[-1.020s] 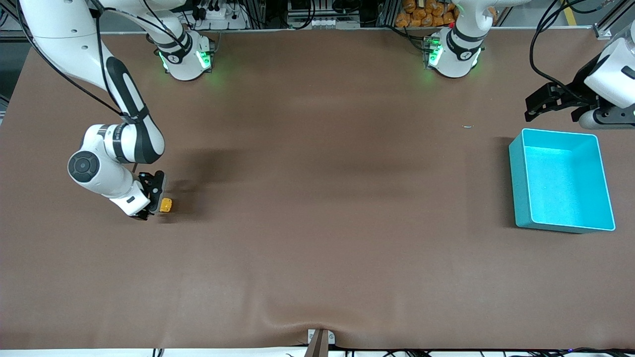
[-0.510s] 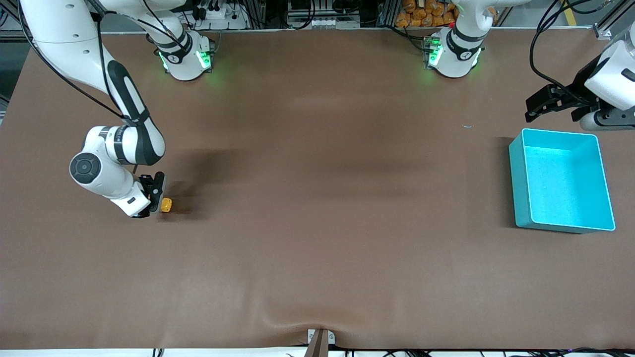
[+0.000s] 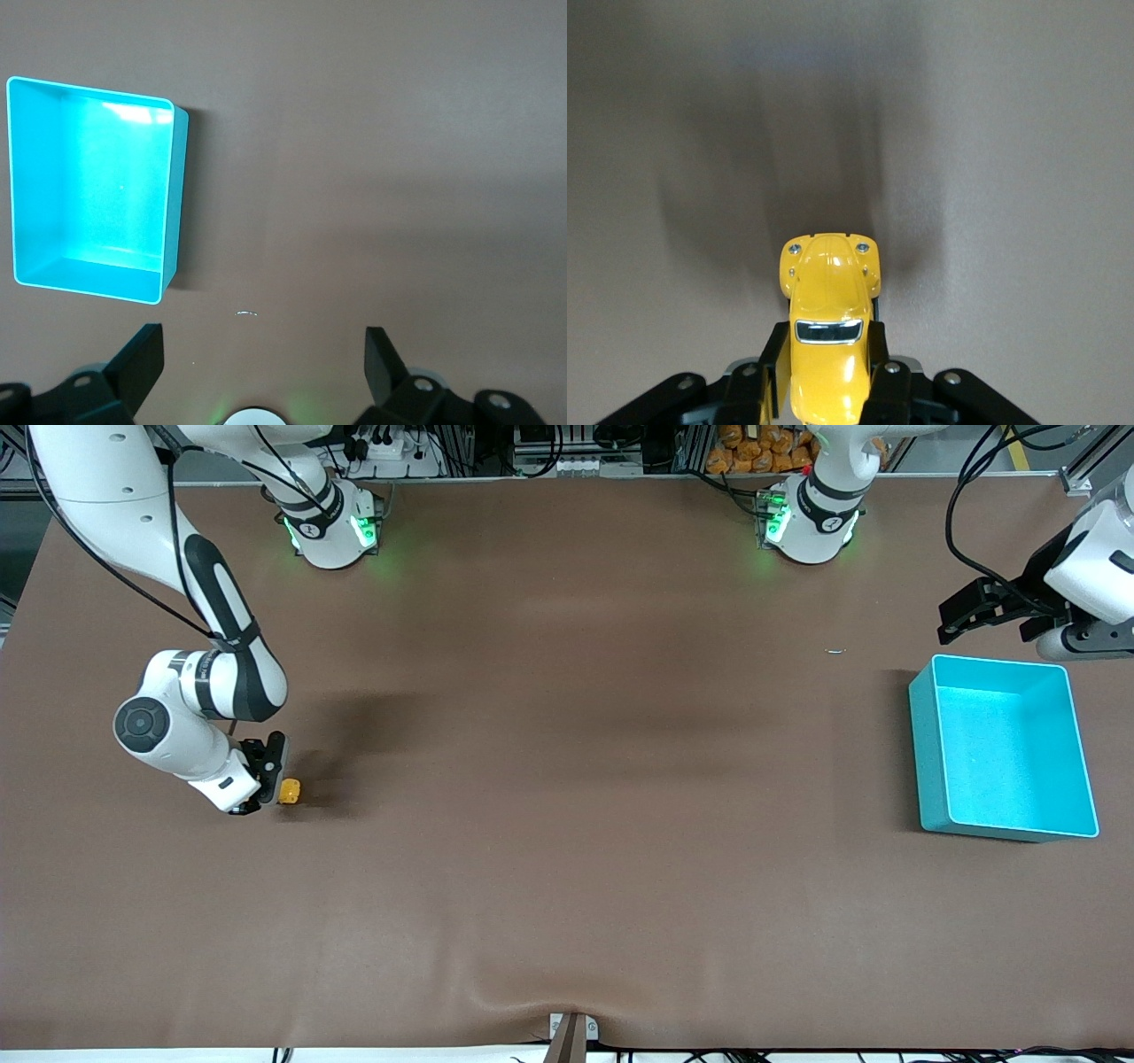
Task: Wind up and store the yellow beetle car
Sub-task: 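Lower the right gripper over the car and close on it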
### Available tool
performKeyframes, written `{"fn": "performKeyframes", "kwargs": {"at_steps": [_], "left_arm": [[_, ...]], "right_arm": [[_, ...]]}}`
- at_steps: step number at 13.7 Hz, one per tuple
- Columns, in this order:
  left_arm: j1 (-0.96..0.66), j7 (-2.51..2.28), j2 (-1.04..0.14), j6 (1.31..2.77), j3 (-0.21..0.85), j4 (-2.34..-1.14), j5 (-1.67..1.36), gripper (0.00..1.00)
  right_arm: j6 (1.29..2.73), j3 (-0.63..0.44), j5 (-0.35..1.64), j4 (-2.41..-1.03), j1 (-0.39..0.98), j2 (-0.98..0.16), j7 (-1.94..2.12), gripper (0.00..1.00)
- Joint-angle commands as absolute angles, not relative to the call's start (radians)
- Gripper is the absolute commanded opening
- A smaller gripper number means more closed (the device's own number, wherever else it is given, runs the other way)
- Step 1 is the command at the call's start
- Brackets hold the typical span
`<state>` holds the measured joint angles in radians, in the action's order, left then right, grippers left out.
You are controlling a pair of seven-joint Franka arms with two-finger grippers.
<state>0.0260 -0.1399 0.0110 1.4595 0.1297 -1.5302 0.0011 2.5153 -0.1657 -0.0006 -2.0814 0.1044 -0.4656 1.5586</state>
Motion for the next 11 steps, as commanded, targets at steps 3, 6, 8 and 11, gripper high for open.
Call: {"fn": "performKeyframes", "kwargs": {"at_steps": [3, 6, 8, 11], "left_arm": [[0.090, -0.115, 0.043, 1.459, 0.135, -1.554, 0.006, 1.00], [0.087, -0.109, 0.043, 1.457, 0.144, -1.562, 0.006, 1.00], [0.083, -0.110, 0.044, 1.456, 0.147, -1.562, 0.006, 1.00], [0.083, -0.113, 0.043, 1.456, 0.161, -1.563, 0.006, 1.00]], "right_arm": [[2.559, -0.153, -0.014, -2.080, 0.060, -0.503, 1.595, 0.26], [2.585, -0.153, -0.014, -2.079, 0.019, -0.522, 1.620, 0.28], [2.586, -0.152, -0.012, -2.077, -0.001, -0.529, 1.635, 0.28], [2.586, -0.152, -0.012, -2.075, -0.021, -0.531, 1.658, 0.28]]}}
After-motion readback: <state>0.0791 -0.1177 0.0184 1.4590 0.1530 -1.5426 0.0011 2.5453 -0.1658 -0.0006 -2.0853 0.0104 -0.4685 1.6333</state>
